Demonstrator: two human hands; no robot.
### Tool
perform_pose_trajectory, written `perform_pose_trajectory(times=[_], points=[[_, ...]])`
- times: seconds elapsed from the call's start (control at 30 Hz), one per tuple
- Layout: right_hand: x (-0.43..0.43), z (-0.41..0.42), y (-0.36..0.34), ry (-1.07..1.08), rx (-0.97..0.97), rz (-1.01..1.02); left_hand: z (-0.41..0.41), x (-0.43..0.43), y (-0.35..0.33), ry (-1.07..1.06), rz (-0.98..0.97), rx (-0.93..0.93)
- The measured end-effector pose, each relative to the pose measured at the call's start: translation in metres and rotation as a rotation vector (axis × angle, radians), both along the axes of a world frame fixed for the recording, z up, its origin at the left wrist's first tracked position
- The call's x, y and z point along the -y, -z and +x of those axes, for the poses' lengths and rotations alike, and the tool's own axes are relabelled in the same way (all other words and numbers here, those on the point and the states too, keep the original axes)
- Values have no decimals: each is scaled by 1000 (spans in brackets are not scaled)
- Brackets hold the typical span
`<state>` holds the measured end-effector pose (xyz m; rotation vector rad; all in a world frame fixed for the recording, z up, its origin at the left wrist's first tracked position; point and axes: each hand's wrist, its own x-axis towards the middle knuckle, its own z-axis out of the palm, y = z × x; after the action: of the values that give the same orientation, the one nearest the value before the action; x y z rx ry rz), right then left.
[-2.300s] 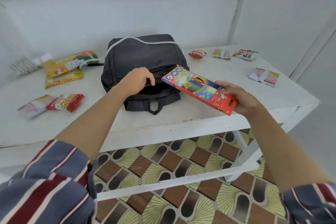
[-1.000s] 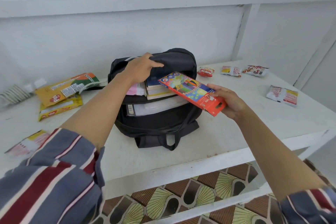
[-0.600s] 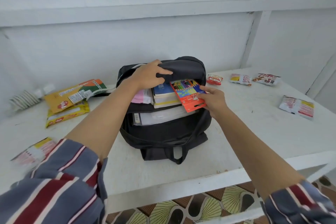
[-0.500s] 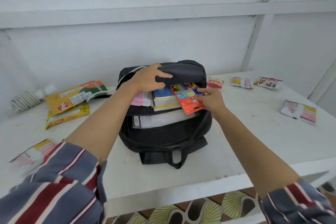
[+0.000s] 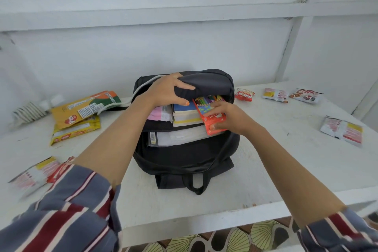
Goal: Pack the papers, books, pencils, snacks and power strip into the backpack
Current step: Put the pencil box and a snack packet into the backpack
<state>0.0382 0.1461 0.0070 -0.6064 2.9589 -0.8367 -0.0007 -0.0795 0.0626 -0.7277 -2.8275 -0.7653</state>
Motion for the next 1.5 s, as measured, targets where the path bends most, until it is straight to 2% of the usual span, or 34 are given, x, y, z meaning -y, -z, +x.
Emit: perform_pose_trajectory(times=[0.43,0.83,1.3,1.5], points=[[16,-1,22,61,-316,111,-2,1,-4,-11,66,-9],[36,-28,42,191,-339,8,-4,3,-4,4,105,5],[44,-39,43,248,-333,-80,-2,4,-9,13,72,20],[43,-36,40,251,-322,-116,-3,5,-7,12,121,45]])
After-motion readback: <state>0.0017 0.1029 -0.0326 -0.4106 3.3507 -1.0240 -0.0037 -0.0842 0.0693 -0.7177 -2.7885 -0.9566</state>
